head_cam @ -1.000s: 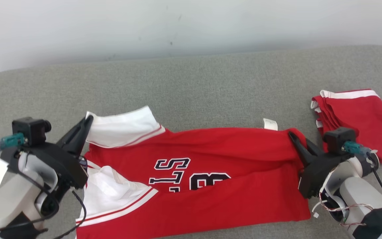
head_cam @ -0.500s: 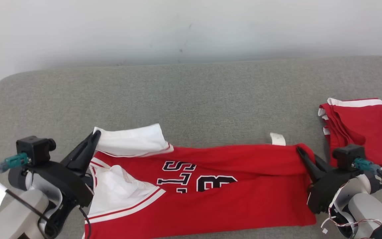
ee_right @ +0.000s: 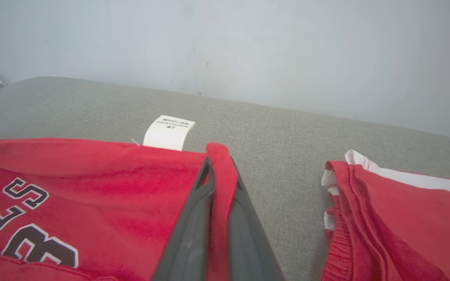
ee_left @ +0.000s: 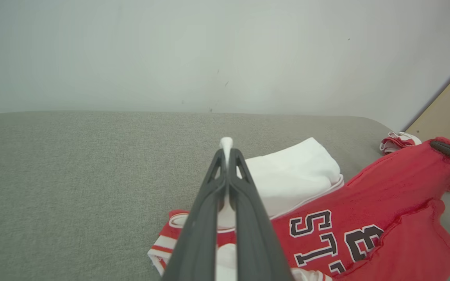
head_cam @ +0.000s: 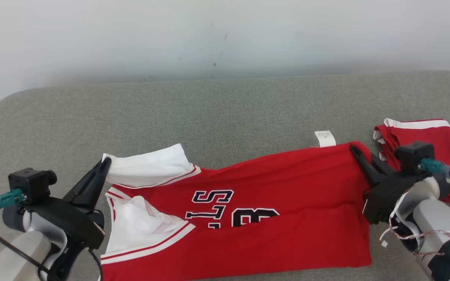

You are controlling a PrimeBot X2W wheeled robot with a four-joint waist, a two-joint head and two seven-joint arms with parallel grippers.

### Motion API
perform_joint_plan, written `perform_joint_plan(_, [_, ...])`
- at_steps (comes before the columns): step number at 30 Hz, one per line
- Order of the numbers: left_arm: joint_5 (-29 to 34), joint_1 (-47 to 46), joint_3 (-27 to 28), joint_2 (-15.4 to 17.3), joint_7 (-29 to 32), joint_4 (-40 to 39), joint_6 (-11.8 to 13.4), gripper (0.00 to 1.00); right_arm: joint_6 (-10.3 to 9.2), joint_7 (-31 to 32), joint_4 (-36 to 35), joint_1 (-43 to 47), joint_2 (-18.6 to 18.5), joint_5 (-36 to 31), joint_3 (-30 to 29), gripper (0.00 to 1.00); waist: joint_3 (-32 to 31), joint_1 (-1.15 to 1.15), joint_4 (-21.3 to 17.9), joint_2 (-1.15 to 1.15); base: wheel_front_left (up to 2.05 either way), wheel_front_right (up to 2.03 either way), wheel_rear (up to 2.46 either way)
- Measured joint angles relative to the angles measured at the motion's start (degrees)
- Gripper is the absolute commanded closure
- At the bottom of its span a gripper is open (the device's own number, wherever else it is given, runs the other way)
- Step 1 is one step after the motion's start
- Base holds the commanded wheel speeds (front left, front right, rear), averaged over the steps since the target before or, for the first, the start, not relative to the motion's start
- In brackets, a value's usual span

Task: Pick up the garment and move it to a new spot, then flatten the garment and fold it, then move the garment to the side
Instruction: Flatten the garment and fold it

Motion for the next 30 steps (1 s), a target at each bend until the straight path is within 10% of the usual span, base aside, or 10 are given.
perform_joint_plan(30, [6.49,0.89,0.23,-1.09,-0.01,1.16,0.14,1.0,0.52,10.05,8.22,-12.82,-0.42,-2.52,12.03,1.0,-3.17,0.01,-1.03,0.0,0.0,0.0,0.0])
